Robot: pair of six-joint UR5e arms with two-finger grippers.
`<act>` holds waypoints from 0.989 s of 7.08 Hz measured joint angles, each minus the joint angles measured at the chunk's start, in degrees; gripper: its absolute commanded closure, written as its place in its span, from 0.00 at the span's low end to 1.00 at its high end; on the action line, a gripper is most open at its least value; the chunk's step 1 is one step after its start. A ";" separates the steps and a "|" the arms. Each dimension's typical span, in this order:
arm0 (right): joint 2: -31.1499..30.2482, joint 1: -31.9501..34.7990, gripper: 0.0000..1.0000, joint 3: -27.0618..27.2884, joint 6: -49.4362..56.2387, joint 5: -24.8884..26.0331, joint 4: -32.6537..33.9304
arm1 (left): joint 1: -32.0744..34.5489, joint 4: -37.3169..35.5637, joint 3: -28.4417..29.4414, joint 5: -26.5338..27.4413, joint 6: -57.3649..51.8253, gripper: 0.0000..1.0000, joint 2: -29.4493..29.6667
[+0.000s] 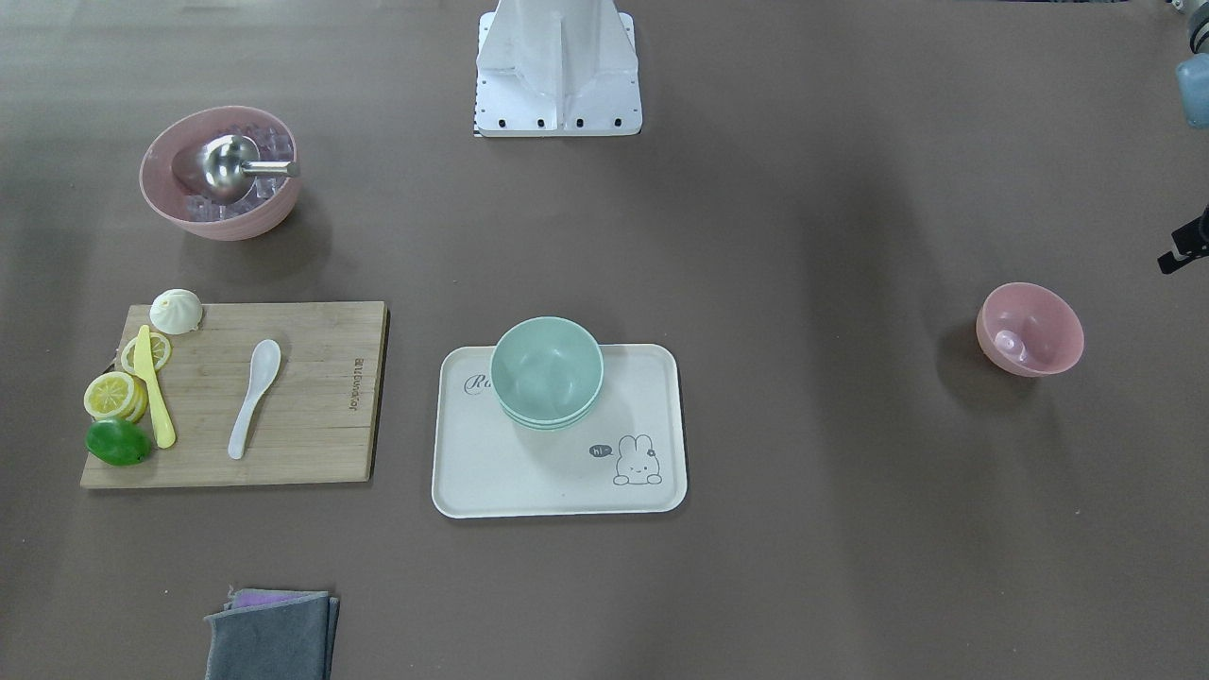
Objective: Stack pink bowl on green and place spoon
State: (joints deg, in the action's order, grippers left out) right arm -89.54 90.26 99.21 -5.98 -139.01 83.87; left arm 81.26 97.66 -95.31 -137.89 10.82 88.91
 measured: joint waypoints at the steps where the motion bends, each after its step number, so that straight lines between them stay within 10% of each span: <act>1: -0.09 0.00 0.00 0.01 0.00 -0.02 0.04 | -0.02 1.89 0.04 0.02 0.04 0.02 -0.25; 7: 0.02 -0.34 0.00 0.02 -0.14 -0.11 0.01 | -0.19 4.99 0.82 -0.24 0.23 0.02 -0.15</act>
State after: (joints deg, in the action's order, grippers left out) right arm -89.52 89.92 99.23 -6.12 -139.12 83.88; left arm 81.07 102.66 -94.49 -138.13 11.05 88.76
